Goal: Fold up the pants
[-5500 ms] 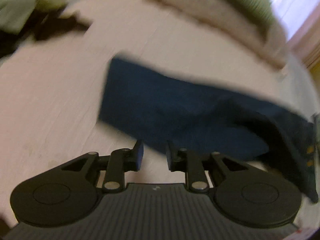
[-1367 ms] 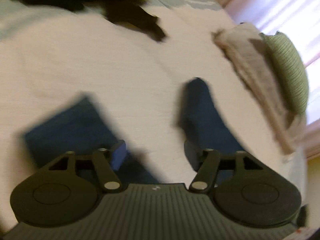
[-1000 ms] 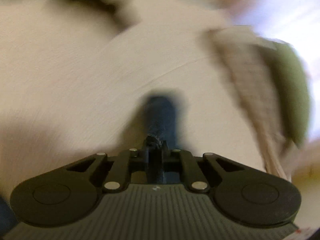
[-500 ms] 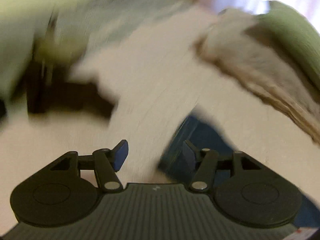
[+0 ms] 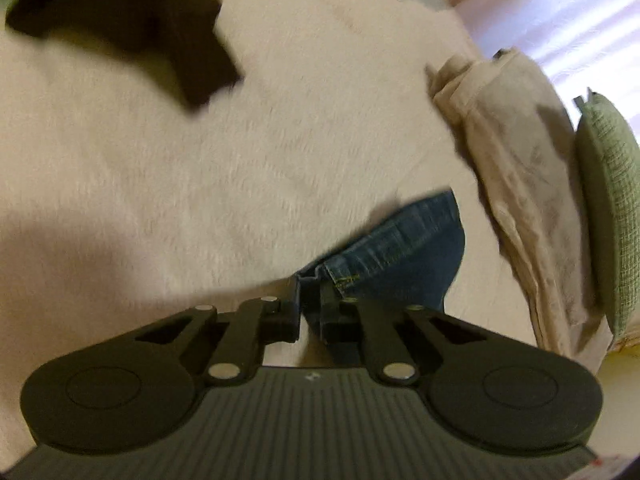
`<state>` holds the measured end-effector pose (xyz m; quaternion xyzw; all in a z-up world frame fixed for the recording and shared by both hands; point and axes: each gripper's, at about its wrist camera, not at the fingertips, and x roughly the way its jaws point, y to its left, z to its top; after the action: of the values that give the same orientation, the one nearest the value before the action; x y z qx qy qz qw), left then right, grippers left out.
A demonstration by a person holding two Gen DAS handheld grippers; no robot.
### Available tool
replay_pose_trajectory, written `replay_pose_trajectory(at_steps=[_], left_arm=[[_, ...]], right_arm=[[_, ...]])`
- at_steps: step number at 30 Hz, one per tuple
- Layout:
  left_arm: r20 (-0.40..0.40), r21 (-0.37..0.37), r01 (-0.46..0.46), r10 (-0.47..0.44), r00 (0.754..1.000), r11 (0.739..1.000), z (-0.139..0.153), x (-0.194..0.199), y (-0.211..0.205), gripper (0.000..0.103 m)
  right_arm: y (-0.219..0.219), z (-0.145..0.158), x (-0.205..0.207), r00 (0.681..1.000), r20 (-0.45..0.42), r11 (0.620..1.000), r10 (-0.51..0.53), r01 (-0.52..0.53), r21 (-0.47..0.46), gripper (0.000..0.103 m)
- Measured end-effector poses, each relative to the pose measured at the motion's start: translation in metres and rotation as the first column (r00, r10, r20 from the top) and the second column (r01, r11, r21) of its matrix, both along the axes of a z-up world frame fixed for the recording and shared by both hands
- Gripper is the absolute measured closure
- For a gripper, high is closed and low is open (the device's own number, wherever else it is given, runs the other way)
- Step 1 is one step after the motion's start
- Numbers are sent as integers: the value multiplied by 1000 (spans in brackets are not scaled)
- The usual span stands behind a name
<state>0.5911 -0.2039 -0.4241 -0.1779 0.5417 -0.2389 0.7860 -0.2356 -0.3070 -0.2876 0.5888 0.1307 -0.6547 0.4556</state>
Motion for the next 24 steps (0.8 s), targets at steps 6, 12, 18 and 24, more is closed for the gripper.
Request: replay_pose_trajectory(at_steps=[6,12,18,24], left_arm=[[340,192,226,-280,897,955,43,-9,-13,98],[250,488,159,-312,917,858,8,-16,-16,92],[257,286,193,-269,928,939,45,-48,-13,83],[258,484,358,-521,814,799,4,-112,-77,56]], right_arm=[[-1,2,6,1000,-10,1000,3,-3,-5,47],[-7,0,8,998,-53,999,44,-43,8,47],[-20,19,19,933,-278,963,230,-259,-72,47],[-49,-15,28,755,-363,824,546,-563,69,47]])
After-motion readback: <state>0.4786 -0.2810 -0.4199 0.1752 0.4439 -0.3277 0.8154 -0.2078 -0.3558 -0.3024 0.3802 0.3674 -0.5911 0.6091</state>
